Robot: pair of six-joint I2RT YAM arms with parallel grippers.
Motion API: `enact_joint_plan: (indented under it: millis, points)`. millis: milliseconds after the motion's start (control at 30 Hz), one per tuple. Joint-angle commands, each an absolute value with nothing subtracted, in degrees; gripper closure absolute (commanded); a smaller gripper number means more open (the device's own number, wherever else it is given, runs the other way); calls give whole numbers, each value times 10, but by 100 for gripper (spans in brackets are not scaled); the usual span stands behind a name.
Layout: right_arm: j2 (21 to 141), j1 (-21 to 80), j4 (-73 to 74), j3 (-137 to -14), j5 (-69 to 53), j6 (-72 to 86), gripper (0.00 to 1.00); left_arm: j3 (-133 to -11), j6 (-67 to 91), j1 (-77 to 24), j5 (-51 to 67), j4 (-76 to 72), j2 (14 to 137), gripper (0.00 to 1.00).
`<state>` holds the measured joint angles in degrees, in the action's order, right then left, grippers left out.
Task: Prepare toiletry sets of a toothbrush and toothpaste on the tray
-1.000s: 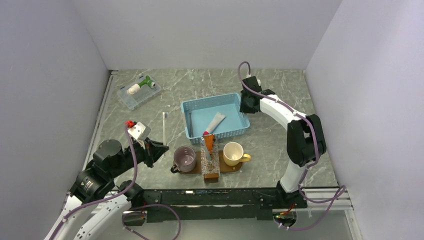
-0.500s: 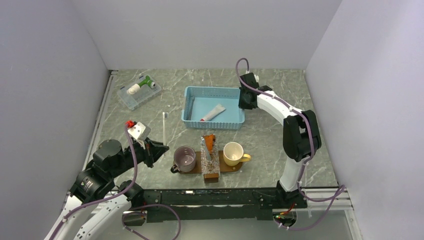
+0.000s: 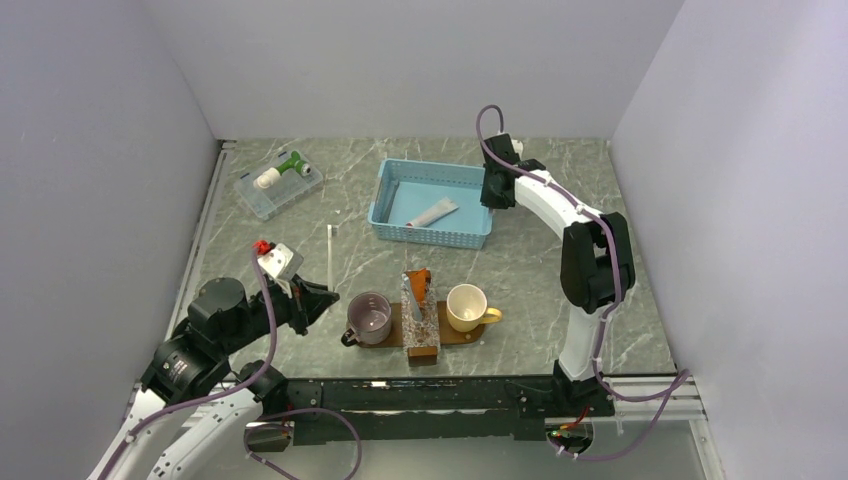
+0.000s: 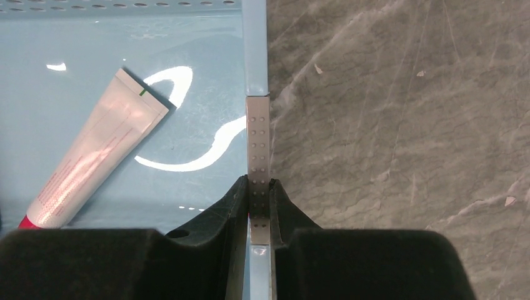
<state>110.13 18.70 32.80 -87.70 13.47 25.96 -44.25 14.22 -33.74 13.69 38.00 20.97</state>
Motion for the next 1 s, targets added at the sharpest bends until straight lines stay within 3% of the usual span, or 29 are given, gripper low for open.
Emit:
enact_joint_plan:
  millis: [0, 100, 200, 267, 533, 700, 967]
  points:
    - [1101, 184, 331, -897, 151, 267, 89, -442, 134, -339, 152, 365, 219, 100]
    - [1098, 184, 329, -885, 150, 267, 86, -441, 133, -338, 162, 363, 221, 100]
    - [1086, 184, 328, -871, 154, 267, 69, -440, 132, -338, 175, 360, 225, 100]
    - [1069, 183, 327, -863, 158, 266, 62, -440, 131, -339, 184, 360, 231, 100]
    - [958, 185, 328, -821, 144, 262, 52, -437, 125, -339, 223, 351, 238, 100]
    - [833, 190, 286, -759, 53, 240, 48, -435, 117, -339, 272, 345, 250, 100]
    - [720, 208, 279, -747, -202, 205, 44, -431, 107, -339, 362, 335, 272, 100]
